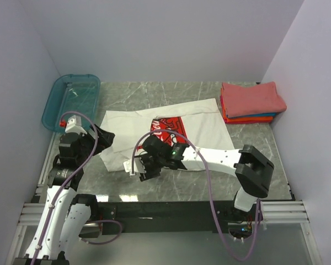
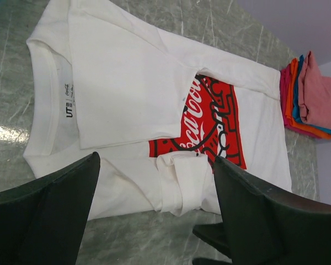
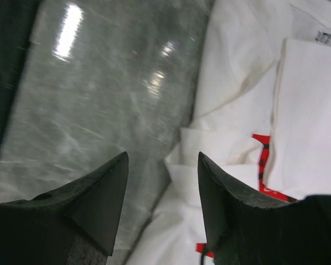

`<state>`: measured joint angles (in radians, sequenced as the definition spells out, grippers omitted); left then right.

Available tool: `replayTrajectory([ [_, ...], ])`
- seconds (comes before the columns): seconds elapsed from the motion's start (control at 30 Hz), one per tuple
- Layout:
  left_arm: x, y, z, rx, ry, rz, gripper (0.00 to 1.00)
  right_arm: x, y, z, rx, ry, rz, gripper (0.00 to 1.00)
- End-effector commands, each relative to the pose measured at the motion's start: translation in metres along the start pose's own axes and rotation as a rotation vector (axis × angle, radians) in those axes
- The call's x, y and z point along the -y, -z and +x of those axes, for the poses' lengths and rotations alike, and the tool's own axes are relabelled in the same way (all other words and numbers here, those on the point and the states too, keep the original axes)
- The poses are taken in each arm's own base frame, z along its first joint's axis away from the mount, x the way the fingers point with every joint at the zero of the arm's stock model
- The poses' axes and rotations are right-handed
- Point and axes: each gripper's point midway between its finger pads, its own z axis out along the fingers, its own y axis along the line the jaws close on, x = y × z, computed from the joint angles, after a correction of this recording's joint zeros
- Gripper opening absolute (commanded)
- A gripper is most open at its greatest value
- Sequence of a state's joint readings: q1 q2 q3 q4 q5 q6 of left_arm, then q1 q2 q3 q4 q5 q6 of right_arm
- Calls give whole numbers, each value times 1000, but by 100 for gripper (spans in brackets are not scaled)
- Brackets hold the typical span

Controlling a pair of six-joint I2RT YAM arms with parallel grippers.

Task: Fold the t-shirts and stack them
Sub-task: Fold the tshirt

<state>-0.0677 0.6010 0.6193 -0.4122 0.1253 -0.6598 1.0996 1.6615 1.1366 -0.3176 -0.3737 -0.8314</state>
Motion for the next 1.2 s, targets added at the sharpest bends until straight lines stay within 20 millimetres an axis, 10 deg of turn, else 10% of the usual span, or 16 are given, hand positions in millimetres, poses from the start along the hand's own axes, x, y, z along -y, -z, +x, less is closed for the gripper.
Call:
replayTrajectory([
  [0.0,10,10,-19,74,3,23,89,45,-4,21,-106,115,157,60],
  [0.33,13,7,-16,59,-3,42,89,47,-19,52,-223,130,163,52],
  [0.53,13,8,-16,61,-3,45,89,46,-20,54,-233,110,157,23],
  [0.7,14,8,-16,58,-3,47,89,49,-17,49,-218,83,176,3],
  [1.17,17,9,-12,42,3,70,89,84,26,-2,24,-173,215,1],
])
